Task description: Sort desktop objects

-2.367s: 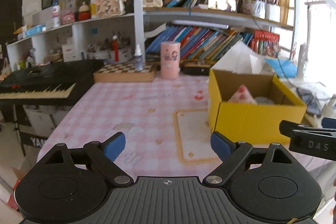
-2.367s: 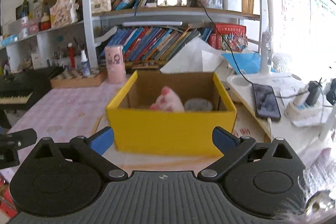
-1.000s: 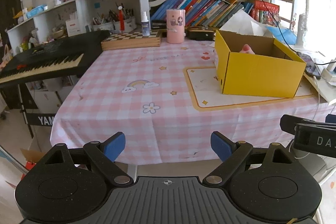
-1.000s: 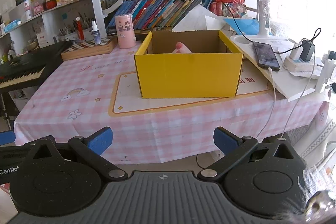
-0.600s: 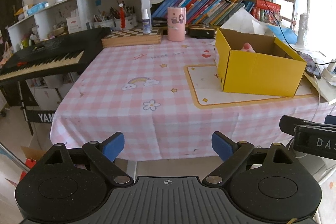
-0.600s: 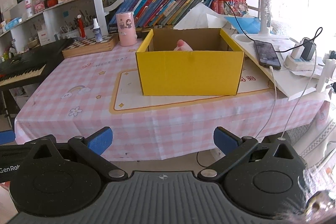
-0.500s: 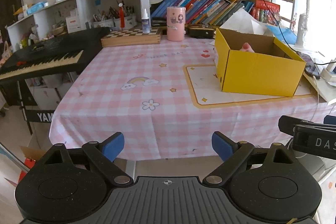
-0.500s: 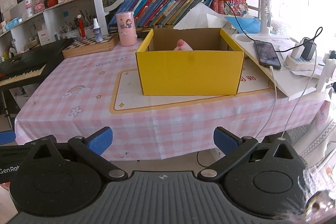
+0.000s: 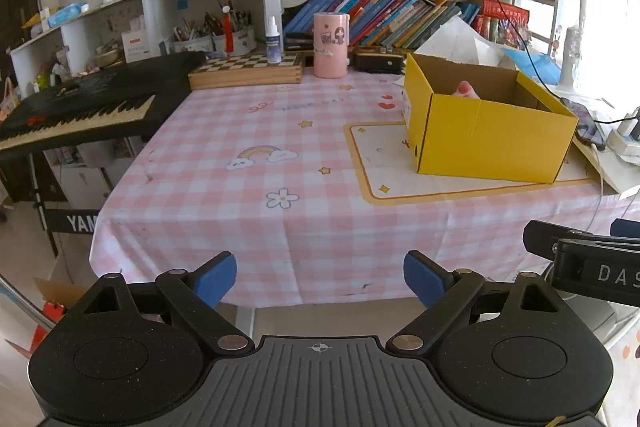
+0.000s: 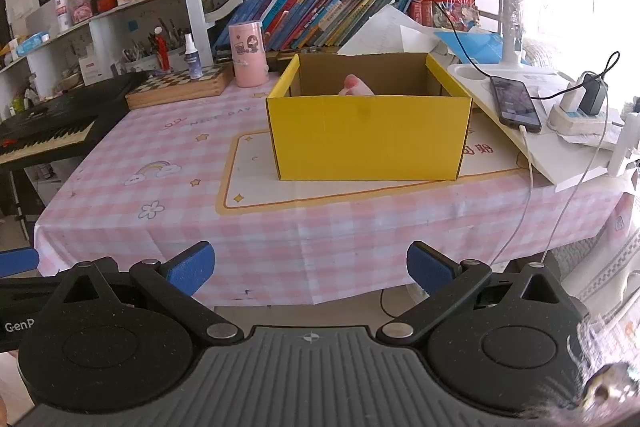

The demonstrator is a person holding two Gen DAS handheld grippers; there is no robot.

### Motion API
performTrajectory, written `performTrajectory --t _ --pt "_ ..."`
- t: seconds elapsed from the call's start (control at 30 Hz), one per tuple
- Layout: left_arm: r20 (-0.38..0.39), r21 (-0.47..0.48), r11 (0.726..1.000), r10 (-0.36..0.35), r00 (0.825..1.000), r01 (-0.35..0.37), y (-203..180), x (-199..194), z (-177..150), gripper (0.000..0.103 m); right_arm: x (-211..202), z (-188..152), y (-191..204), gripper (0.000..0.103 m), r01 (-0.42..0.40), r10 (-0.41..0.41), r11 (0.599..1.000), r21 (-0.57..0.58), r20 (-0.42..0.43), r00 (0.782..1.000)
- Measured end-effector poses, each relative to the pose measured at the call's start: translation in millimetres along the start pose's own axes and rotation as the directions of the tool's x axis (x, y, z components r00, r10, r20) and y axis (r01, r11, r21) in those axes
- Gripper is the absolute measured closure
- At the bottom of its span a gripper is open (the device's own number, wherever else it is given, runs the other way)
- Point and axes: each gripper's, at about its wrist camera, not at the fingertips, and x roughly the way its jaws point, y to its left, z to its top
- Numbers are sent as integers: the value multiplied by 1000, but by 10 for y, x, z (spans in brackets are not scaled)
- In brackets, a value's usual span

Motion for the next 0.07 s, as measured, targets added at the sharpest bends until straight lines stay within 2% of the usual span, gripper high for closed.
performTrajectory --t 0.07 --pt "-3 -3 1000 -2 1000 2 -2 -1 -3 10 -2 2 3 0 1 -1 1000 -3 -1 1000"
